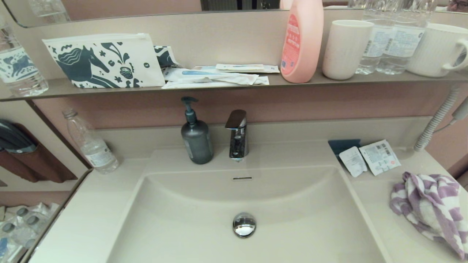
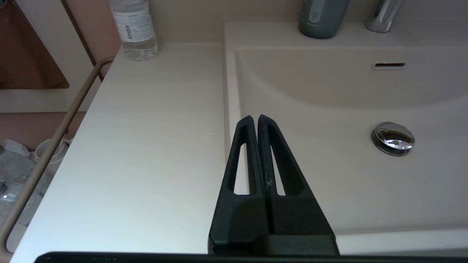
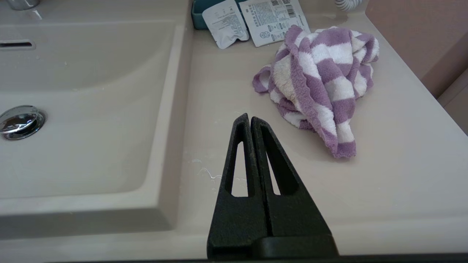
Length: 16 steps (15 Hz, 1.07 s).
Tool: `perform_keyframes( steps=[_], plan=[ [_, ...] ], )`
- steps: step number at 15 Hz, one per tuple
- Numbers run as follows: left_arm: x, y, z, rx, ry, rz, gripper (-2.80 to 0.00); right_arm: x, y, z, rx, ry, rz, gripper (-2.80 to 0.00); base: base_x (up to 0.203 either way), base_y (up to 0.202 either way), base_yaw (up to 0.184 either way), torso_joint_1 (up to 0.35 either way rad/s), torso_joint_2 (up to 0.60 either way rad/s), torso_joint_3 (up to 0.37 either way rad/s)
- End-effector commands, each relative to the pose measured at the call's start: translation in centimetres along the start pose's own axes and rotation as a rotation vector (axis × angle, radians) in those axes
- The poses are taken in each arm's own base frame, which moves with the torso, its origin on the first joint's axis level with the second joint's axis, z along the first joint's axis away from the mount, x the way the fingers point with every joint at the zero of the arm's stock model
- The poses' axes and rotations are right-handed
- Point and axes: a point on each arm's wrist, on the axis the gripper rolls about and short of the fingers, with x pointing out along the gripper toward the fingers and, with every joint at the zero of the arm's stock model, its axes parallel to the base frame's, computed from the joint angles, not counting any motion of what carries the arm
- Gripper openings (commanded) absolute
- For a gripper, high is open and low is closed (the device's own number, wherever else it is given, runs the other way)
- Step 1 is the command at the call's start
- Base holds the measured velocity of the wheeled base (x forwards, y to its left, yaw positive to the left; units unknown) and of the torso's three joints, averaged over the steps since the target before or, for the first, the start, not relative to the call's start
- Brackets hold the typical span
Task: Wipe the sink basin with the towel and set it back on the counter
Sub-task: Turn on the faucet
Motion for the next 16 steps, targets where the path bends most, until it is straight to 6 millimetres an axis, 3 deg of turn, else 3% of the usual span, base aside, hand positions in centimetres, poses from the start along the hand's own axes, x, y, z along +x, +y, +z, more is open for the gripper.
perform_keyframes(
  steps=[1, 16],
  plan=[
    [0.0, 0.0, 0.0, 0.0, -0.001, 0.0, -2.8, 0.0, 0.0, 0.0, 0.0, 0.0, 0.0, -2.8, 0.0, 0.0, 0.0, 0.0, 0.0, 0.0],
    [0.0, 0.0, 0.02, 0.011, -0.002, 0.0, -2.8, 0.0, 0.0, 0.0, 0.0, 0.0, 0.0, -2.8, 0.0, 0.0, 0.0, 0.0, 0.0, 0.0]
  ],
)
